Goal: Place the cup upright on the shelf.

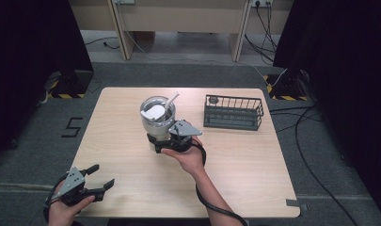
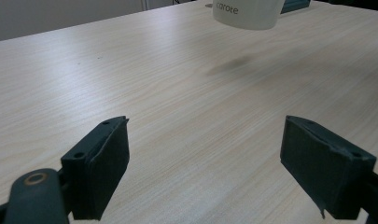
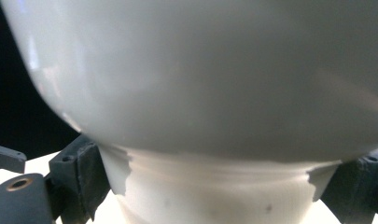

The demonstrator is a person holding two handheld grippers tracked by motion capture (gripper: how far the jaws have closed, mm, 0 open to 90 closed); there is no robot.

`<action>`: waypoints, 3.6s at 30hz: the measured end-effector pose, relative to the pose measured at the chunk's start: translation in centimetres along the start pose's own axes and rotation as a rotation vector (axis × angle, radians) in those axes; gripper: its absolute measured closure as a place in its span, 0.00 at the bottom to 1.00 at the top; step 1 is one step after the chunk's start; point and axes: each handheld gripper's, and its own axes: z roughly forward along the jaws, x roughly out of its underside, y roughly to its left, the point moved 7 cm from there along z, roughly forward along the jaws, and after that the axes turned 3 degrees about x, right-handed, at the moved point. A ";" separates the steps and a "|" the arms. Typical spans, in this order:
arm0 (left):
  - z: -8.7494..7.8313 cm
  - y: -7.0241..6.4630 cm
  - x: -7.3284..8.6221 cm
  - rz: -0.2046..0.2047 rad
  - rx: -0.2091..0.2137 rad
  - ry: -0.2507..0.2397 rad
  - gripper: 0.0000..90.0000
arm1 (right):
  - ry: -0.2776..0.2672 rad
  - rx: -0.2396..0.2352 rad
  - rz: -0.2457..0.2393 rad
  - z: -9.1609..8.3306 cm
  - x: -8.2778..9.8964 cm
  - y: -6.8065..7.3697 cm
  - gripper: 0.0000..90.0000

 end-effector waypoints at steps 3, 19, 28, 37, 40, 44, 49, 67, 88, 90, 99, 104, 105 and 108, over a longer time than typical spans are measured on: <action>0.0 0.0 0.0 0.001 0.001 0.000 0.17 | -0.003 0.017 0.004 -0.3 -0.1 -0.5 0.13; 0.0 0.0 0.0 0.000 0.003 -0.002 0.17 | -0.007 0.106 0.017 -1.7 -0.7 -3.2 0.13; 0.0 -0.1 -0.1 0.004 0.003 -0.003 0.17 | -0.007 0.158 0.029 -2.8 -0.8 -5.1 0.13; 0.0 -0.1 -0.1 0.004 0.004 -0.004 0.17 | -0.016 0.220 0.037 -4.0 -0.8 -7.0 0.13; 0.0 -0.1 -0.1 0.005 0.004 -0.004 0.17 | -0.022 0.244 0.045 -4.5 -1.0 -7.7 0.13; 0.0 -0.1 -0.1 0.004 0.004 -0.004 0.17 | -0.034 0.275 0.051 -5.2 -1.4 -8.7 0.13; 0.0 -0.1 -0.1 0.004 0.004 -0.003 0.17 | -0.042 0.322 0.050 -6.3 -1.8 -10.1 0.13; 0.1 -0.1 0.0 -0.002 0.004 0.000 0.17 | -0.055 0.450 0.036 -9.0 -2.9 -14.4 0.13; 0.2 -0.1 0.0 -0.004 0.004 0.004 0.17 | -0.032 0.562 0.023 -11.5 -3.7 -19.0 0.13; 0.2 -0.1 0.0 -0.004 0.004 0.004 0.17 | -0.032 0.573 0.013 -11.6 -3.8 -19.5 0.13; 0.2 0.0 0.0 -0.007 0.003 0.005 0.17 | -0.028 0.609 0.013 -12.0 -4.2 -21.3 0.13; 0.2 0.0 0.1 -0.011 0.004 0.006 0.17 | -0.029 0.625 0.018 -12.0 -4.2 -22.1 0.13; 0.2 0.0 0.1 -0.013 0.004 0.004 0.17 | -0.030 0.627 0.024 -12.0 -4.2 -22.2 0.13; 0.2 0.0 0.1 -0.015 0.004 0.005 0.17 | -0.032 0.637 0.029 -11.9 -4.1 -22.7 0.13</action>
